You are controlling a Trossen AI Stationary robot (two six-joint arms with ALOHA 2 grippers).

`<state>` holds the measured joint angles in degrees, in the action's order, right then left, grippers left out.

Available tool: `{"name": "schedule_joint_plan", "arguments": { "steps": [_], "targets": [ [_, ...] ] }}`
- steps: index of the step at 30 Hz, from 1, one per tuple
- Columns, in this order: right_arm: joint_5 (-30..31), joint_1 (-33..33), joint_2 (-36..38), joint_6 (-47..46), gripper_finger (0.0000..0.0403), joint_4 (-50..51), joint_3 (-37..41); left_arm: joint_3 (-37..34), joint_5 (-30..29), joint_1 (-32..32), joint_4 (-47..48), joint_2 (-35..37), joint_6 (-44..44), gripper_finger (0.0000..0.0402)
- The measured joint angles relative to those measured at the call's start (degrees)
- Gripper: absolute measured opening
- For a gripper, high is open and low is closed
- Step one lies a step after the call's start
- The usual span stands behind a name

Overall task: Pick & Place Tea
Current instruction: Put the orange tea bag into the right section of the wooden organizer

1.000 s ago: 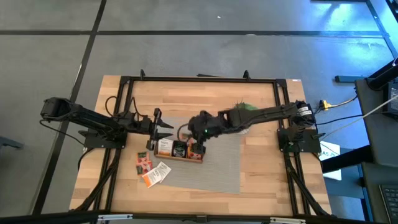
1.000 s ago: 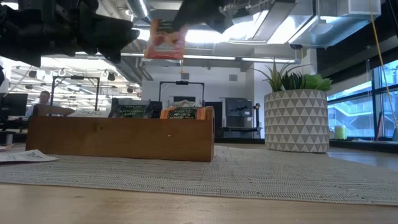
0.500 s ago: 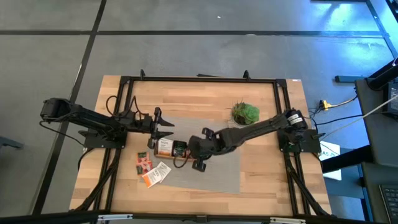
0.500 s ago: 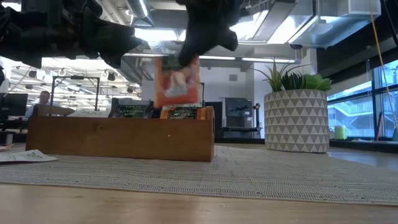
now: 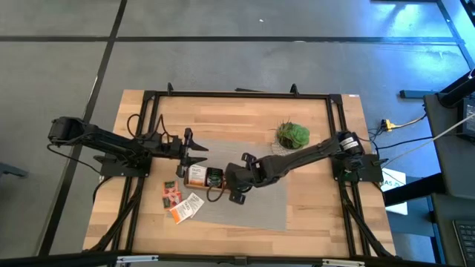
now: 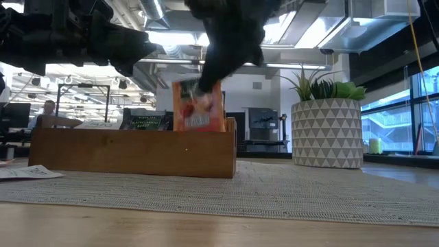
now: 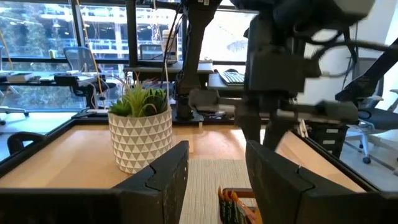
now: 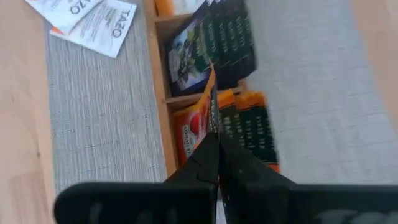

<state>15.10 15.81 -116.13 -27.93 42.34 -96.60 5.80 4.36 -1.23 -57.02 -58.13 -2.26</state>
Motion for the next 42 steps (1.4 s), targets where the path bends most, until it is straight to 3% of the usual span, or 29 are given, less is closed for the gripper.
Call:
{"name": "schedule_joint_plan", "arguments": {
  "steps": [13,34,42],
  "targets": [
    [-4.2,-0.7,-0.2,1.8,0.0023,-12.7,11.5,0.0,-0.3,0.0,1.1,0.0,0.0,0.0157],
    [-2.9,-1.4,-0.1,3.4,0.0048,-6.8,8.7,0.0,0.3,0.0,2.0,0.0,-0.1,0.0157],
    [-2.6,-1.5,-0.1,3.8,0.0128,-5.8,8.2,0.0,0.4,0.0,3.3,0.0,-1.5,0.0157]
  ]
}}
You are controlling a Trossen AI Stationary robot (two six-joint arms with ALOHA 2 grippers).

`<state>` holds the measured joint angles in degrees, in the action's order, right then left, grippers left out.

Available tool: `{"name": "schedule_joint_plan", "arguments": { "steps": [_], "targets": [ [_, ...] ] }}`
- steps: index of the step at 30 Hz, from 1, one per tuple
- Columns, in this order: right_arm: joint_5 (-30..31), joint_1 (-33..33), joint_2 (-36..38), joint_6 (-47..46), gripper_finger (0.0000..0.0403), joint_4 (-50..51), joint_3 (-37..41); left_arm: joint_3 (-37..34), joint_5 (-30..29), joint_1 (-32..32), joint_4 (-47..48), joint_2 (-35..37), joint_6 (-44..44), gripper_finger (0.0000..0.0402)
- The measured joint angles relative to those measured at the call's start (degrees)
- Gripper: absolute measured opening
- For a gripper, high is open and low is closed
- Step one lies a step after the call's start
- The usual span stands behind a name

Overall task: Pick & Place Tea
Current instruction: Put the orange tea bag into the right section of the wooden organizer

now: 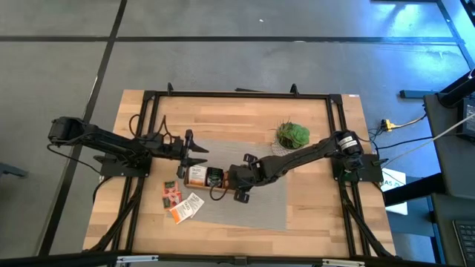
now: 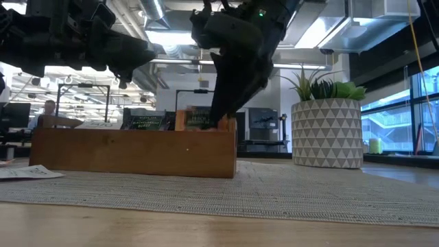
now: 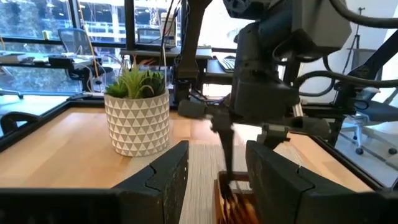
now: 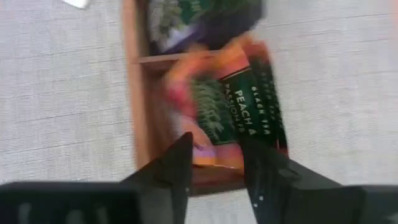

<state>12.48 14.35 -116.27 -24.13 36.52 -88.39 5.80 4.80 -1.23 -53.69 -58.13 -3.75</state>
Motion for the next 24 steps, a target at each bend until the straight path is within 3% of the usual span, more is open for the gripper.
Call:
{"name": "schedule_joint_plan", "arguments": {
  "steps": [6,13,15,21,24],
  "targets": [
    [4.4,0.0,0.0,4.9,0.0174,9.1,-6.9,0.4,4.8,0.0,5.1,1.0,0.0,0.0157],
    [1.0,-2.6,0.0,13.4,0.018,8.1,-8.9,7.0,6.4,3.8,31.2,2.1,-1.7,0.0157],
    [0.7,-3.8,0.0,14.7,0.018,7.8,-8.8,10.3,4.2,5.9,41.4,2.1,-3.3,0.0157],
    [-0.2,-5.9,0.0,18.6,0.018,7.0,-8.8,20.8,-10.2,13.0,72.5,2.1,-11.4,0.0157],
    [-0.2,-6.3,0.0,20.2,0.018,6.9,-8.8,24.6,-12.3,16.9,84.5,2.1,-18.9,0.0157]
  ]
}}
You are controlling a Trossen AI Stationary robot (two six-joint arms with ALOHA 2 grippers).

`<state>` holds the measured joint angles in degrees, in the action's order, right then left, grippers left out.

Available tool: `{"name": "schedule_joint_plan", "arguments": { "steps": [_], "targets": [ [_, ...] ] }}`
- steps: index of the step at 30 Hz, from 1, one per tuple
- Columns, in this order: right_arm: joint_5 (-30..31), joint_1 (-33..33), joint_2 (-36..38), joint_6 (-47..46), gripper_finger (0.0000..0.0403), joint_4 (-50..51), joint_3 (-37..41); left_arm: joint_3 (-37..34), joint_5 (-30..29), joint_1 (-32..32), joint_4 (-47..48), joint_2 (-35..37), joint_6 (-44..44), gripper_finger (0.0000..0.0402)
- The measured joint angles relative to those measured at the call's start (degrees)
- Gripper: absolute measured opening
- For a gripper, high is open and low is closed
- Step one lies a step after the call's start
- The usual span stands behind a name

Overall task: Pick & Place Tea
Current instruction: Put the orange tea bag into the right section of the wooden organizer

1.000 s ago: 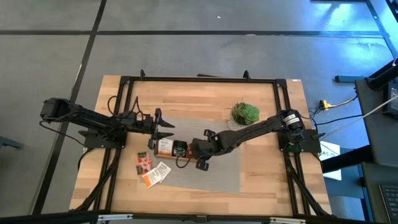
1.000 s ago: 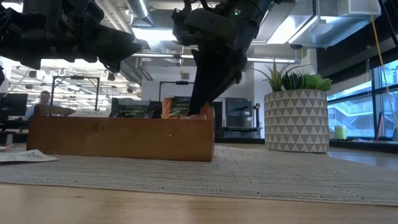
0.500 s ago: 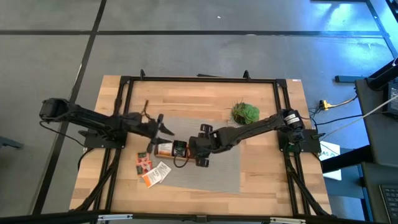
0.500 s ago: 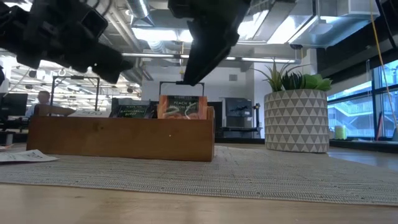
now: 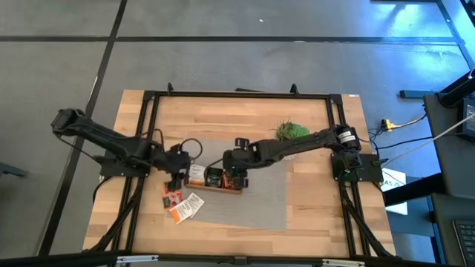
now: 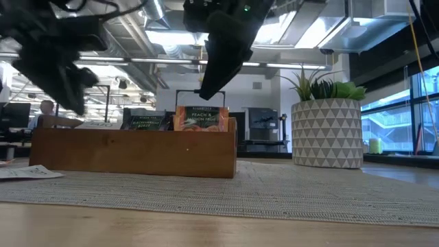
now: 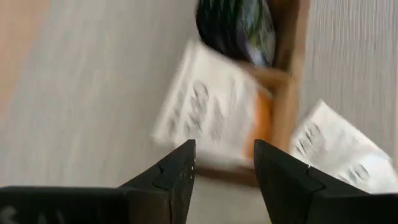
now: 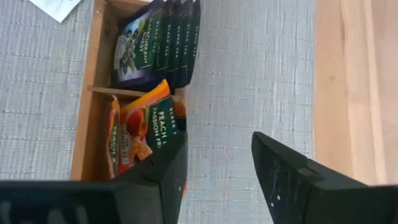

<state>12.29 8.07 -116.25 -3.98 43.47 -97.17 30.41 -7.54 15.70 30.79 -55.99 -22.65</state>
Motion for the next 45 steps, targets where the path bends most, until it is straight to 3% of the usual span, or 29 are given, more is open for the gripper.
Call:
{"name": "schedule_joint_plan", "arguments": {
  "steps": [7,10,17,33,45],
  "targets": [
    [-0.4,-1.1,0.0,1.4,0.018,0.1,0.0,3.9,2.2,10.1,11.3,0.0,-17.9,0.0157],
    [-1.2,-1.3,0.0,1.4,0.018,0.0,0.0,3.3,5.9,14.7,11.8,-0.2,-25.7,0.0157],
    [-4.9,-1.2,0.0,1.6,0.018,-4.0,0.1,-0.3,5.6,23.1,9.3,-1.9,-39.8,0.0157],
    [-5.5,-1.1,0.0,1.7,0.018,-5.2,0.1,-4.5,5.0,27.9,0.2,-12.9,-41.3,0.0157],
    [-5.5,-1.1,0.0,2.7,0.018,-5.5,0.1,-4.1,4.1,27.9,-0.2,-12.8,-43.8,0.0157]
  ]
}}
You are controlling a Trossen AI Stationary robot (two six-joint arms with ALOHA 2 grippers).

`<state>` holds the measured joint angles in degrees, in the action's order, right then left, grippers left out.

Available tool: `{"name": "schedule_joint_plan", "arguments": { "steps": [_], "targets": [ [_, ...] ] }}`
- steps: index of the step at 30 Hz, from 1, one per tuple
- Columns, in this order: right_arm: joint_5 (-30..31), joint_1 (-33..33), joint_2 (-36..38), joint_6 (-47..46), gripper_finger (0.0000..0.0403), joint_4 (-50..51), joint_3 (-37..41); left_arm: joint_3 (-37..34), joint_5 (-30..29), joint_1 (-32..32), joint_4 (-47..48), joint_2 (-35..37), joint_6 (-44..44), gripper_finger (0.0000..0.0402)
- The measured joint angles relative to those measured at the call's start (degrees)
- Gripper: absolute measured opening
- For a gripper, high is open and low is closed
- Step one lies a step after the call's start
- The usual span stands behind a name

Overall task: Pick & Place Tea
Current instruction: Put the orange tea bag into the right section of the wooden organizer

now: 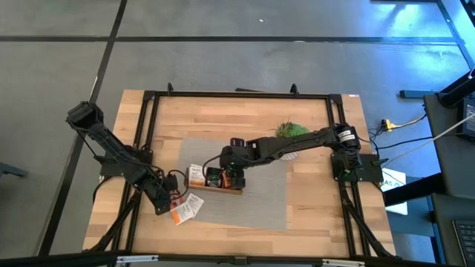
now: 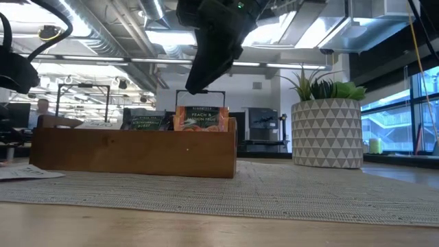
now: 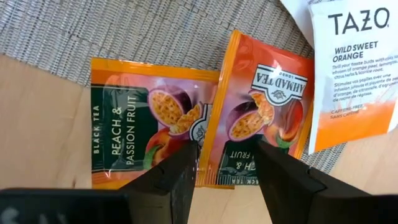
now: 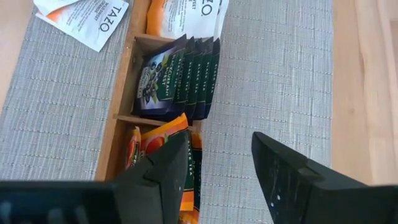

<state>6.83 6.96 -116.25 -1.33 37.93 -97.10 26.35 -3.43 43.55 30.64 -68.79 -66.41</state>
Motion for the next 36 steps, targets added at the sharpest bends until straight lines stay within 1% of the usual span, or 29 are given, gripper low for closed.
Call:
{"name": "schedule_joint_plan", "arguments": {
  "steps": [9,13,21,28,33,36],
  "targets": [
    [0.0,0.0,0.0,0.8,0.018,0.0,0.0,0.0,0.1,0.0,-0.1,0.0,0.1,0.0153],
    [0.1,0.0,0.0,1.6,0.018,0.0,0.0,0.0,-0.1,0.0,-0.1,0.0,0.1,0.0129],
    [0.1,0.0,0.0,1.6,0.018,0.0,0.0,-0.1,0.8,0.0,-0.5,-0.1,0.2,0.0061],
    [0.1,0.0,0.0,1.6,0.018,0.1,0.0,-0.1,1.1,0.0,-0.3,0.0,3.3,0.0009],
    [0.1,-0.1,0.0,1.7,0.018,0.1,0.0,-0.1,1.7,0.0,-0.3,0.0,3.3,0.0003],
    [0.6,-0.1,0.0,1.9,0.018,0.0,0.0,-0.1,3.4,-0.2,0.1,1.2,2.7,0.0002]
  ]
}}
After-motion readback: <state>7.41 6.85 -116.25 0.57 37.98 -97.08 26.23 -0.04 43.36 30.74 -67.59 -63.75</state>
